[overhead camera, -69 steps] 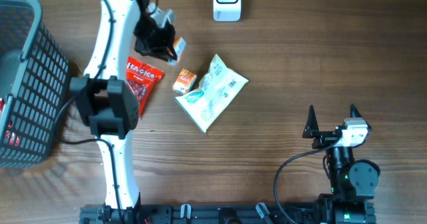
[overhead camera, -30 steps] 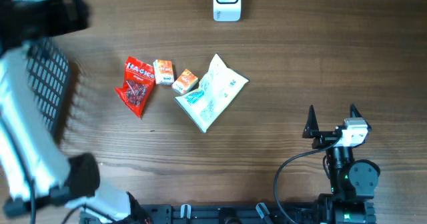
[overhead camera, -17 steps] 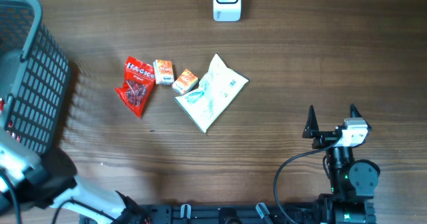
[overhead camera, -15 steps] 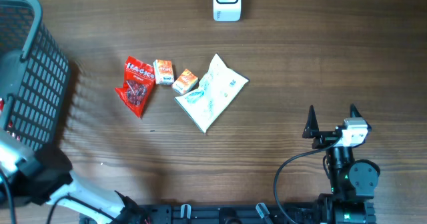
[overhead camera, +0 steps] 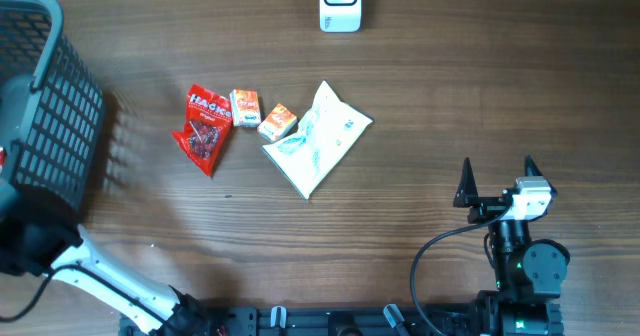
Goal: Scan the item barcode
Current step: 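Lower the left gripper into the basket and grasp the red Nescafe stick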
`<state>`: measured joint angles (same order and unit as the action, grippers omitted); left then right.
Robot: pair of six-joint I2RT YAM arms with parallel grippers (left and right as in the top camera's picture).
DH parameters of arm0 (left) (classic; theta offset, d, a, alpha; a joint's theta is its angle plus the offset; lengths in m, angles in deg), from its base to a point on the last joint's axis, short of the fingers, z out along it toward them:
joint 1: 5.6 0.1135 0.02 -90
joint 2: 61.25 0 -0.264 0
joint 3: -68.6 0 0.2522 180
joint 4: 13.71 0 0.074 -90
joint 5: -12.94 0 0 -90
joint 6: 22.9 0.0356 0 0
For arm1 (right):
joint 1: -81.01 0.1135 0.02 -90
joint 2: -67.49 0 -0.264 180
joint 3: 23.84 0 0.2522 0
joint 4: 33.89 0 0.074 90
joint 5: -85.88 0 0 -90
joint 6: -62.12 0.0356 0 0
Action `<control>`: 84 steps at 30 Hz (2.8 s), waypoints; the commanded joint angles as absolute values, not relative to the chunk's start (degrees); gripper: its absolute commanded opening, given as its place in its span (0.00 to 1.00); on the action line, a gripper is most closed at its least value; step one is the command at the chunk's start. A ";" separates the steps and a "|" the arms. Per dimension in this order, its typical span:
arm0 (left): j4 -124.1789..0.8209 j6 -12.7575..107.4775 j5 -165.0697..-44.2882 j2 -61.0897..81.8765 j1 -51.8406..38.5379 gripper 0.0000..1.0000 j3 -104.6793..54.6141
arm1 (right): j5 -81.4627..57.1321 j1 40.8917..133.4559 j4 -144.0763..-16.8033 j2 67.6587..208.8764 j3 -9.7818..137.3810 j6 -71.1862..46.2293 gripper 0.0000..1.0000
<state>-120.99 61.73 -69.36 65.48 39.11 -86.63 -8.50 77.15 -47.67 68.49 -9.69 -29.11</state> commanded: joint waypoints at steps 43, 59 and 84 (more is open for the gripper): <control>-105.25 62.19 -57.69 69.81 42.30 1.00 -58.30 | -7.52 76.87 -47.58 68.03 -9.78 -29.33 0.99; -98.34 65.93 -64.37 69.81 44.35 1.00 -51.65 | -7.52 76.87 -47.58 68.03 -9.78 -29.33 1.00; -91.74 68.20 -65.07 69.81 45.75 0.61 -47.98 | -7.52 76.87 -47.58 68.03 -9.78 -29.33 1.00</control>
<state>-91.70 68.09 -64.72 68.04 44.40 -50.41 -8.50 77.15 -47.67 68.49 -9.69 -29.11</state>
